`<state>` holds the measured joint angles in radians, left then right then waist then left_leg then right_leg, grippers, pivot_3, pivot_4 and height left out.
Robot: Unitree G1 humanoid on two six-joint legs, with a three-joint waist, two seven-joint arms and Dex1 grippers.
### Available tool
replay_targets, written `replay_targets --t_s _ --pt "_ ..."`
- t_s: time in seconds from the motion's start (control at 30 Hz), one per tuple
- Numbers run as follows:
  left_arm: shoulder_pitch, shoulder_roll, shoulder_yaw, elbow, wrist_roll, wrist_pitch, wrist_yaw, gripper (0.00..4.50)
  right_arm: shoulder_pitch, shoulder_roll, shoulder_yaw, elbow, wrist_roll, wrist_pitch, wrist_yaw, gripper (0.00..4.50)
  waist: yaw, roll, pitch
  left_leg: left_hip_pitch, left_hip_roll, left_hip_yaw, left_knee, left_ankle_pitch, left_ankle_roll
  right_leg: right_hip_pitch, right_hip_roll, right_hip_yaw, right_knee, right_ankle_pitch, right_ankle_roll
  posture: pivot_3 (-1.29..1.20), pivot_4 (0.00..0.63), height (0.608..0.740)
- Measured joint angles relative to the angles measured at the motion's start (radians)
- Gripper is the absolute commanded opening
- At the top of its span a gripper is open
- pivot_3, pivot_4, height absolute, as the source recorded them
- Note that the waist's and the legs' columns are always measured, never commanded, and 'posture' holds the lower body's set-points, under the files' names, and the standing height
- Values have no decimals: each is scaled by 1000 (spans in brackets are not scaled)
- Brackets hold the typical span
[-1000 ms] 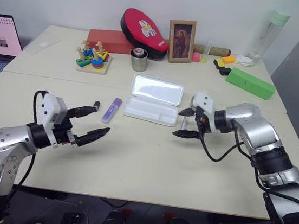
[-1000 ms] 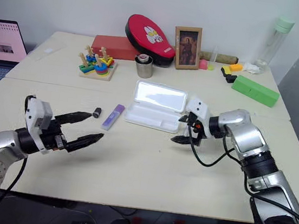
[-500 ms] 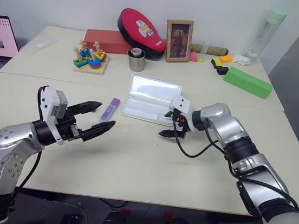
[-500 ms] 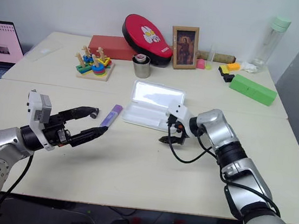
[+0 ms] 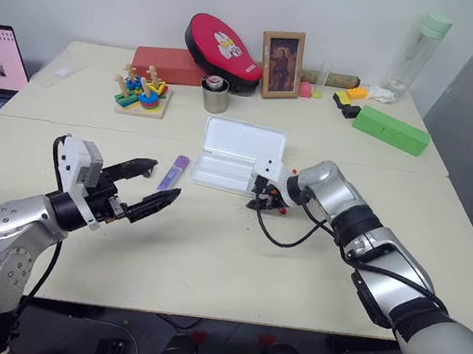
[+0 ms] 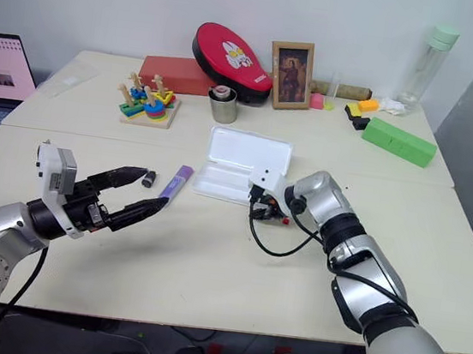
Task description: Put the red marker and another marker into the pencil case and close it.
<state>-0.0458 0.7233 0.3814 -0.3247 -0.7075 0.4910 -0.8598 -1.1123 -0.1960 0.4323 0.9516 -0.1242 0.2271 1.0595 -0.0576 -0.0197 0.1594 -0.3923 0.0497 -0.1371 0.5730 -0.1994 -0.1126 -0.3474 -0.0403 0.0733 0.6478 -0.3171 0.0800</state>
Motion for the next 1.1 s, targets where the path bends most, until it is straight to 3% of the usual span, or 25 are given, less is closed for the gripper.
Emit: replay_targets --t_s 0.13,0.4,0.6,0.87,1.1 --pt "6 0 19 -3 0 0 8 4500 -2 5 -18 29 -9 -39 -10 36 1 1 0 0 0 0 0 0 0 0 0 0 0 0 0 0 150 740" --pt "29 -2 29 -24 -3 1 20 4500 -1 -5 -21 20 -12 -129 28 36 0 1 1 0 0 0 0 0 0 0 0 0 0 0 0 0 150 740" --pt "66 -2 63 -35 -11 5 20 4500 65 -58 -21 -145 -8 -215 111 36 1 1 1 0 0 0 0 0 0 0 0 0 0 0 0 0 150 740" --pt "115 -1 93 -65 -29 14 23 4500 219 -133 -3 -421 -10 -104 184 36 1 1 0 0 0 0 0 0 0 0 0 0 0 0 0 0 150 740" --pt "118 1 95 -67 -36 27 23 4500 249 -134 22 -467 -16 -41 168 36 1 0 0 0 0 0 0 0 0 0 0 0 0 0 0 0 150 740"
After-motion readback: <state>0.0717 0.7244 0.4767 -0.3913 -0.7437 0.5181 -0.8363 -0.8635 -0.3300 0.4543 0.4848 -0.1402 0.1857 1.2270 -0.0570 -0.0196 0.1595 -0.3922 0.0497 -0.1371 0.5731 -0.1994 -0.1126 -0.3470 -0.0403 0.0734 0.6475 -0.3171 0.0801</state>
